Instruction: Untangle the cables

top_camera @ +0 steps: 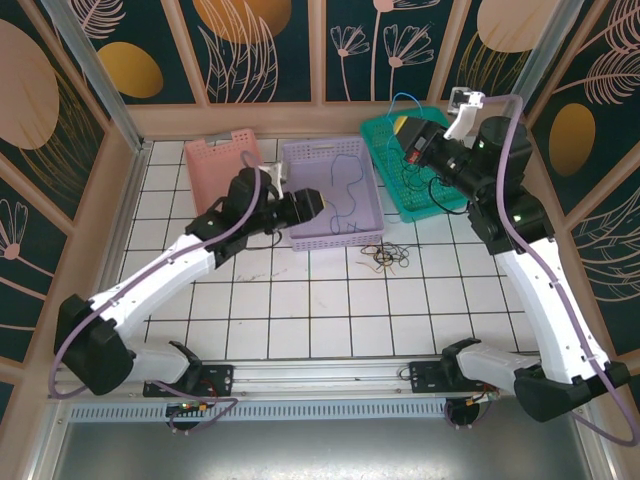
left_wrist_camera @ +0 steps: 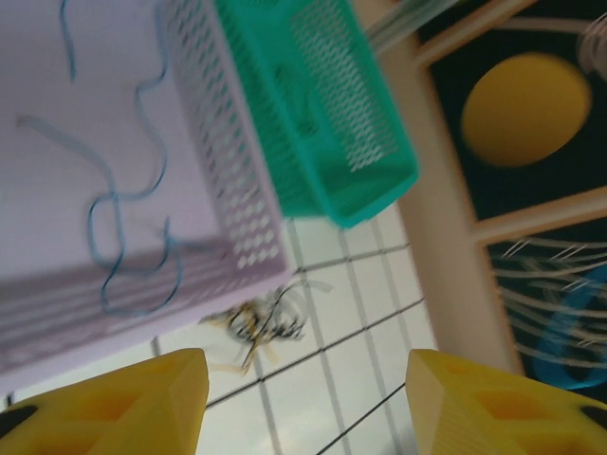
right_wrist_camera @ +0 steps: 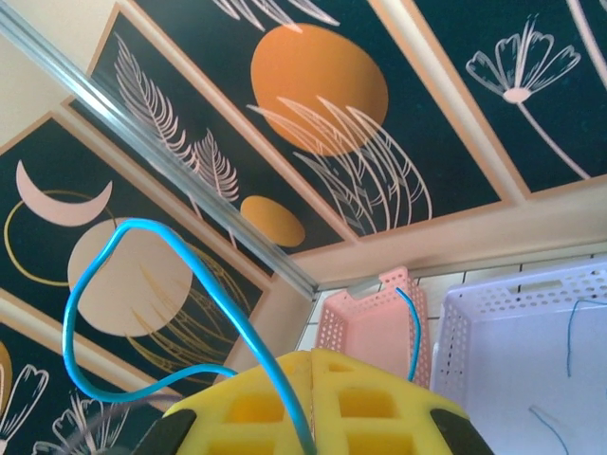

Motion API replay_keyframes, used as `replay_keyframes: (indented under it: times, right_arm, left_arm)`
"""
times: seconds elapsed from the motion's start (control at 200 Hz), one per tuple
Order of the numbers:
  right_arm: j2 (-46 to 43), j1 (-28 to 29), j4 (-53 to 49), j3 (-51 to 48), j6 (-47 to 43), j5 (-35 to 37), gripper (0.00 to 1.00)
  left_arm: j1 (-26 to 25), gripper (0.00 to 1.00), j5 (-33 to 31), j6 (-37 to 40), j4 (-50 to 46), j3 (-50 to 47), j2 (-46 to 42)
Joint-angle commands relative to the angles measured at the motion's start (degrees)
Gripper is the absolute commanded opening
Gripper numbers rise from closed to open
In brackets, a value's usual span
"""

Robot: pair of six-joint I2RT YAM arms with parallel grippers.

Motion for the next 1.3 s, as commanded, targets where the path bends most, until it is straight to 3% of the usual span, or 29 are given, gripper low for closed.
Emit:
replay_keyframes:
  times: [0.0,0.195,0.35,0.676,0.921,1.161,1.296]
  right_arm:
    - [0.53,-0.48,3.68,-0.36,0.54,-4.78,0.0]
    - [2.59,-1.05,10.27,-4.16,2.95,-12.95,0.0]
    - [4.79,-1.27,13.63,-5.64,4.48,-17.52,0.0]
    - [5.68,-1.27,16.3,-8.68,6.81,-21.03,0.0]
    - [4.85,-1.18,16.15,-10.75,7.28,-20.71,0.0]
    - [4.8,-1.17,16.78,-10.87,7.91,-20.24,0.0]
    - [5.03,-1.18,17.26,-11.02,8.48,-20.87,0.0]
  left_arm:
    - [-0.07,0.58,-3.33,-3.16,2.63,8.84,-1.14]
    - [0.01,0.53,-0.61,-19.18,8.5,17.44,3.95]
    - [0.03,0.56,2.39,-27.35,13.0,18.54,6.79]
    - [0.03,0.57,5.21,-33.65,15.28,17.49,10.87]
    - [-0.01,0.57,6.83,-33.79,16.28,18.93,13.24]
    - [0.02,0.54,8.06,-32.77,10.78,19.2,14.71]
    - [0.01,0.54,8.32,-34.93,14.94,18.0,15.46]
